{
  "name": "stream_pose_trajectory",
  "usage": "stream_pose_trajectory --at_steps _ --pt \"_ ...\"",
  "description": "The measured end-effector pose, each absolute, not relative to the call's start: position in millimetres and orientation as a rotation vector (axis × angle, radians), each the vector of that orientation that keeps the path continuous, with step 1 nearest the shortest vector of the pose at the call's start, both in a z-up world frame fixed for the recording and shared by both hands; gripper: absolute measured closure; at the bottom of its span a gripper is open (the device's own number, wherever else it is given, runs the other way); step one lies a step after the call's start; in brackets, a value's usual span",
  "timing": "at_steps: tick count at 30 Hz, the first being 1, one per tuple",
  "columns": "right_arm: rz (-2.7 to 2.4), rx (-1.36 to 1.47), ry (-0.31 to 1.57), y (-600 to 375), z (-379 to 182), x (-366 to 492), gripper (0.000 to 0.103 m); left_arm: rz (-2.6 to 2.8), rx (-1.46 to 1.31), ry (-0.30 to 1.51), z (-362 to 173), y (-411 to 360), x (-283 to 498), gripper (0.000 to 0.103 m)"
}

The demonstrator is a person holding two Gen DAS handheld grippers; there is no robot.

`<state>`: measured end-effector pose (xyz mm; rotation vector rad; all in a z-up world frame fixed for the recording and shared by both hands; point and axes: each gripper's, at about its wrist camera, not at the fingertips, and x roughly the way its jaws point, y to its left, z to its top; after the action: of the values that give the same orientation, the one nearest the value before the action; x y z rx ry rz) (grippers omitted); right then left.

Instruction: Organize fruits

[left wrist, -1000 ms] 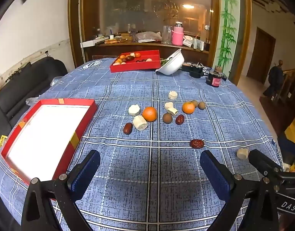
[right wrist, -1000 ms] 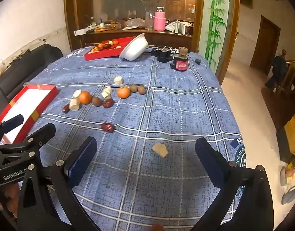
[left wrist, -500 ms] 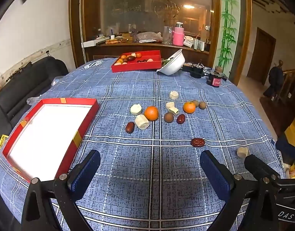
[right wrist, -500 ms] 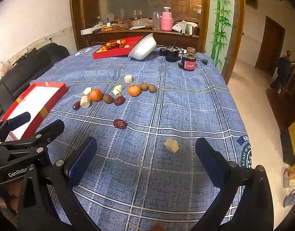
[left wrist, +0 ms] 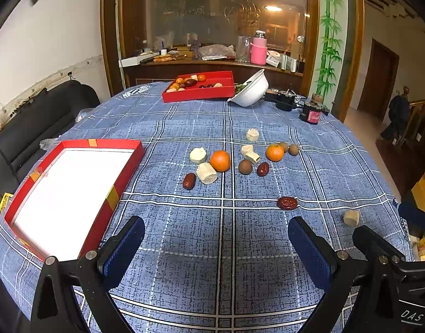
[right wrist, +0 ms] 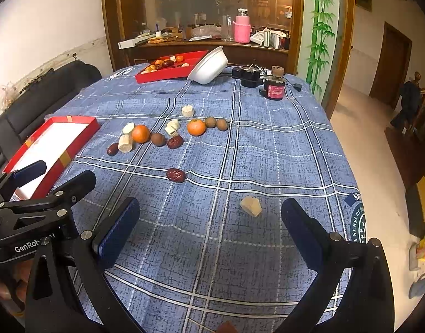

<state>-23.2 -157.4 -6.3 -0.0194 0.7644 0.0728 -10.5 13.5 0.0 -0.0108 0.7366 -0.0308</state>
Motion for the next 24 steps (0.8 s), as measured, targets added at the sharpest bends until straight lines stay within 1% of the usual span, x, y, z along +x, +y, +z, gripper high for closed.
stream_pose_trajectory --at_steps 24 --pt "0.077 -0.022 0.764 -150.0 -7.9 -20.3 0.0 -0.017 -0.02 0.742 -3.1 18.5 -8.5 0.0"
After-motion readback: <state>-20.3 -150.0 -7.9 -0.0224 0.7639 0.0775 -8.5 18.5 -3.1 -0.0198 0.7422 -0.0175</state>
